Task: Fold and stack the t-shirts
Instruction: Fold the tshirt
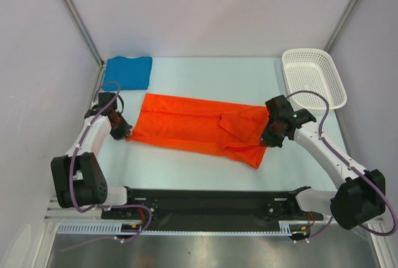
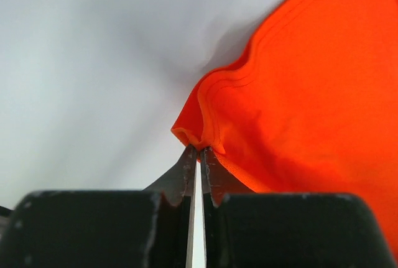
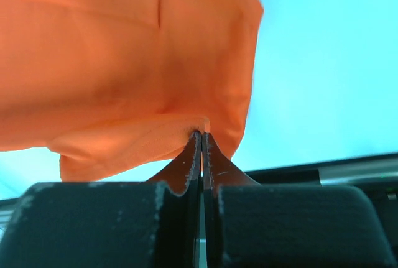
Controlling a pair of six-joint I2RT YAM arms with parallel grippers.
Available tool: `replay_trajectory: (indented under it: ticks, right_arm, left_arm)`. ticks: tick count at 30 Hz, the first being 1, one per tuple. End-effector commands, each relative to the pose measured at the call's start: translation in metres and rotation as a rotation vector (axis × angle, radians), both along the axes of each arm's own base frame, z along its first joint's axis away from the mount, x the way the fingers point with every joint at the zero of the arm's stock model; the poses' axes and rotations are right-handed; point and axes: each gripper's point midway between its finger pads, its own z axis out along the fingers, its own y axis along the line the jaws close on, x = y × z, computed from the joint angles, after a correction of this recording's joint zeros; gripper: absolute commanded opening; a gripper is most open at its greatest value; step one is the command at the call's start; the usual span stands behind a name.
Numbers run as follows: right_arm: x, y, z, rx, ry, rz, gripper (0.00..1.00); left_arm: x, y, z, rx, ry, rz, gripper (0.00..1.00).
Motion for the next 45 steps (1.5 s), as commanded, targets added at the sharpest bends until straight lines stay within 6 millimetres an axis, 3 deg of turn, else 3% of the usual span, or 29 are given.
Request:
replay_trajectory:
  ticks: [1,5,8,13,18,23,30,33,35,45]
  right_arm:
    - [0.024,-0.004,0.014,-0.004,-0.053,0.039,0.00]
    - [0.036,-0.010,0.016,-0.010,-0.053,0.042,0.00]
    - [0.041,-0.014,0.017,-0.012,-0.063,0.034,0.00]
    - [0.052,-0.013,0.017,0.007,-0.070,0.025,0.00]
    - [0.063,-0.018,0.014,0.002,-0.067,0.006,0.00]
    - [0.076,-0.023,0.014,-0.007,-0.075,0.002,0.00]
    - [0.097,-0.026,0.006,0.029,-0.060,-0.005,0.00]
    - [0.109,-0.026,0.005,0.023,-0.062,0.005,0.00]
    - [0.115,-0.028,0.002,0.021,-0.050,0.006,0.00]
    - [0.133,-0.028,-0.013,0.034,-0.013,0.015,0.00]
  left_arm:
    - [0.021,0.010,0.014,0.089,-0.015,-0.059,0.08]
    - [0.027,0.004,0.021,0.125,0.030,-0.118,0.06]
    - [0.017,-0.005,0.017,0.096,0.027,-0.111,0.09]
    - [0.011,-0.002,0.023,0.108,0.048,-0.083,0.12]
    - [0.048,-0.003,0.036,0.103,-0.037,-0.121,0.13]
    - [0.085,-0.015,0.027,0.087,0.011,-0.193,0.12]
    - [0.106,-0.028,0.007,0.048,0.057,-0.230,0.12]
    - [0.116,-0.029,0.010,0.054,0.048,-0.241,0.13]
    - [0.124,-0.042,0.011,0.059,0.046,-0.278,0.14]
    - [0.136,-0.048,-0.002,0.060,0.087,-0.291,0.17]
